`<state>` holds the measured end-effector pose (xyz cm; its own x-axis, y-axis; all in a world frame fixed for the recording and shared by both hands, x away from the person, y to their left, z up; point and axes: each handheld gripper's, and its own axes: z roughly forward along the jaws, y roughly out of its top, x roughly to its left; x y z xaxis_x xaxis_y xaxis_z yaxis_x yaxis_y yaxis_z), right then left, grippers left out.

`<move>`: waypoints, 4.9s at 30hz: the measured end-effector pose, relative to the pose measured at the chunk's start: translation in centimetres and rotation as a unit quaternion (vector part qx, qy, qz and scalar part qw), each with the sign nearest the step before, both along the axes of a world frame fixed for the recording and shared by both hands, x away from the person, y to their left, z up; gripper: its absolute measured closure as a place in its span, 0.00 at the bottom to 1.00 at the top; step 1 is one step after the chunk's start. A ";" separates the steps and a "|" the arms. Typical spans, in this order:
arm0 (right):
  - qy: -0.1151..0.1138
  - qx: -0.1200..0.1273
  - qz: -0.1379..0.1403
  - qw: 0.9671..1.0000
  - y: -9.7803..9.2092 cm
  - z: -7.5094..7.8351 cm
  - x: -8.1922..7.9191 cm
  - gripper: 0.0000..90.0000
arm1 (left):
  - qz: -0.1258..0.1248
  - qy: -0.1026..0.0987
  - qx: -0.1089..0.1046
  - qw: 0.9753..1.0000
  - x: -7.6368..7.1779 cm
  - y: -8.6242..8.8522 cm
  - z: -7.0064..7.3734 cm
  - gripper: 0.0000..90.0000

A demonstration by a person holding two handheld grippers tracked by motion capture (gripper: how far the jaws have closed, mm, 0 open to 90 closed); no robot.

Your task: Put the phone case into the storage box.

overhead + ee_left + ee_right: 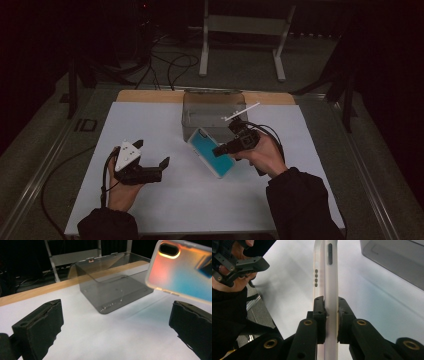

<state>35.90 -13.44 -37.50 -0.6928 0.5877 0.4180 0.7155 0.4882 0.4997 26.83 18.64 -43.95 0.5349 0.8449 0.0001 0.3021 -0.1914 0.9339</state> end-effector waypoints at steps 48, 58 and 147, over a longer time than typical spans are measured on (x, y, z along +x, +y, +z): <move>-0.036 0.016 -0.090 0.995 -1.7 1.7 2.5 0.90 | 0.078 0.002 0.004 0.997 -5.1 5.1 -5.0 0.01; -0.049 0.018 -0.110 0.993 -1.6 2.1 3.6 0.90 | 0.082 0.003 0.011 0.997 -5.1 4.9 -5.1 0.01; -0.112 -0.074 -0.331 0.934 -2.3 0.9 12.0 0.90 | 0.084 0.002 0.008 0.996 -5.2 4.7 -5.0 0.01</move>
